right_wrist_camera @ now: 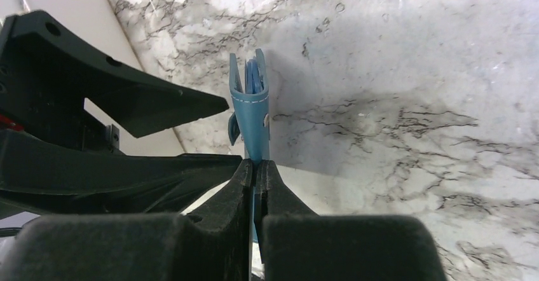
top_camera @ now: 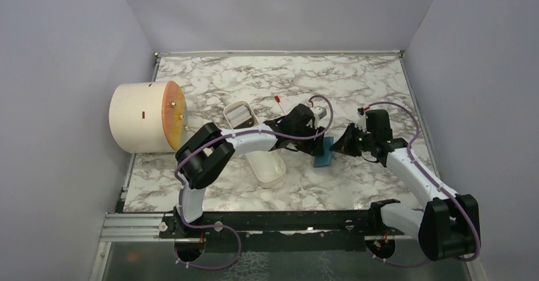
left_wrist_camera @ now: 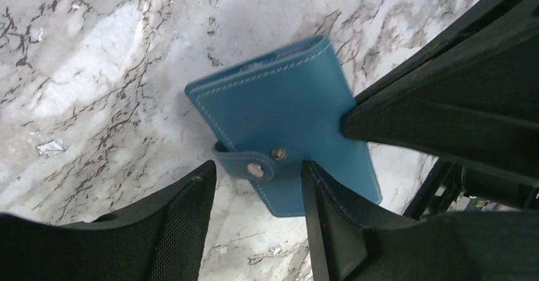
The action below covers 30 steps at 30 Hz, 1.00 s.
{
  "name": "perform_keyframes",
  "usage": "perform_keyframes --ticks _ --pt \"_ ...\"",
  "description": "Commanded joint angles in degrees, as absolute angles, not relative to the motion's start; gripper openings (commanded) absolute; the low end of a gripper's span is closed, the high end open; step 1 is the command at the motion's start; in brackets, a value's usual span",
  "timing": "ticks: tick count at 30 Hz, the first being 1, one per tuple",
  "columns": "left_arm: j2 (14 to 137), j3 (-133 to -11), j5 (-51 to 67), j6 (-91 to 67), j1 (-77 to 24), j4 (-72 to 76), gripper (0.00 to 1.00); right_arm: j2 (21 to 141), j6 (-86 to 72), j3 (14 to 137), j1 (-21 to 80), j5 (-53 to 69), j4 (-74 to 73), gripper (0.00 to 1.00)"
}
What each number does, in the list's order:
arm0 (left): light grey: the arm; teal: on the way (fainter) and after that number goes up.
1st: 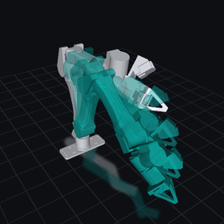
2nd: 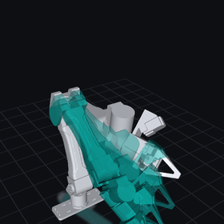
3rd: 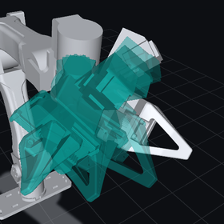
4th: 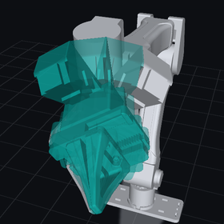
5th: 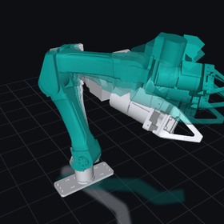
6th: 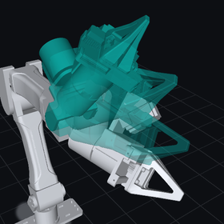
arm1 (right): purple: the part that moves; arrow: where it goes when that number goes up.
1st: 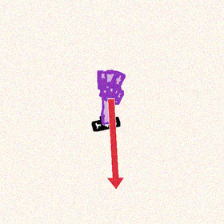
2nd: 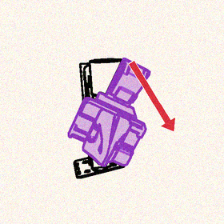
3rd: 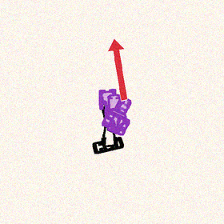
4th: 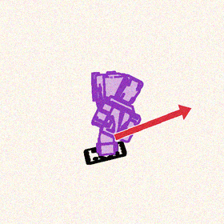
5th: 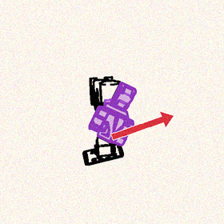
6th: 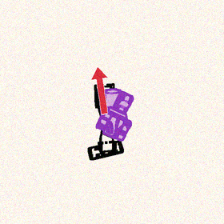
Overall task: Put the credit cards into the card holder
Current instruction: Open the card holder at the center of the board.
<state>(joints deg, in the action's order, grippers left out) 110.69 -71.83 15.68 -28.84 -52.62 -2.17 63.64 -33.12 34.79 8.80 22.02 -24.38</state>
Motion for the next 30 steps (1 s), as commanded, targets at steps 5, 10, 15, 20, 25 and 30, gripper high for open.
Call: perform_keyframes --ticks 5,10,15,20,25,30 --pt "113.40 -75.47 16.34 -26.98 -52.90 -1.43 0.55 63.36 -35.01 33.14 9.04 26.85 -21.31 0.01" --pt "113.66 -75.85 11.98 -24.40 -52.82 -5.20 0.52 63.68 -34.24 33.54 8.98 24.65 -22.83 0.01" --pt "113.30 -74.81 10.54 -23.60 -52.88 -6.30 0.44 64.54 -33.94 33.73 9.04 22.78 -23.12 0.01" --pt "113.33 -74.79 10.91 -23.16 -52.90 -7.36 0.10 66.34 -33.60 34.07 8.99 19.85 -22.91 0.01" --pt "110.84 -74.88 15.01 -25.47 -52.65 -7.49 0.00 70.60 -32.15 36.99 8.99 14.72 -25.10 0.12" --pt "108.66 -75.88 19.05 -28.16 -52.05 -6.80 0.00 71.87 -30.02 40.02 9.04 14.88 -27.70 0.41"
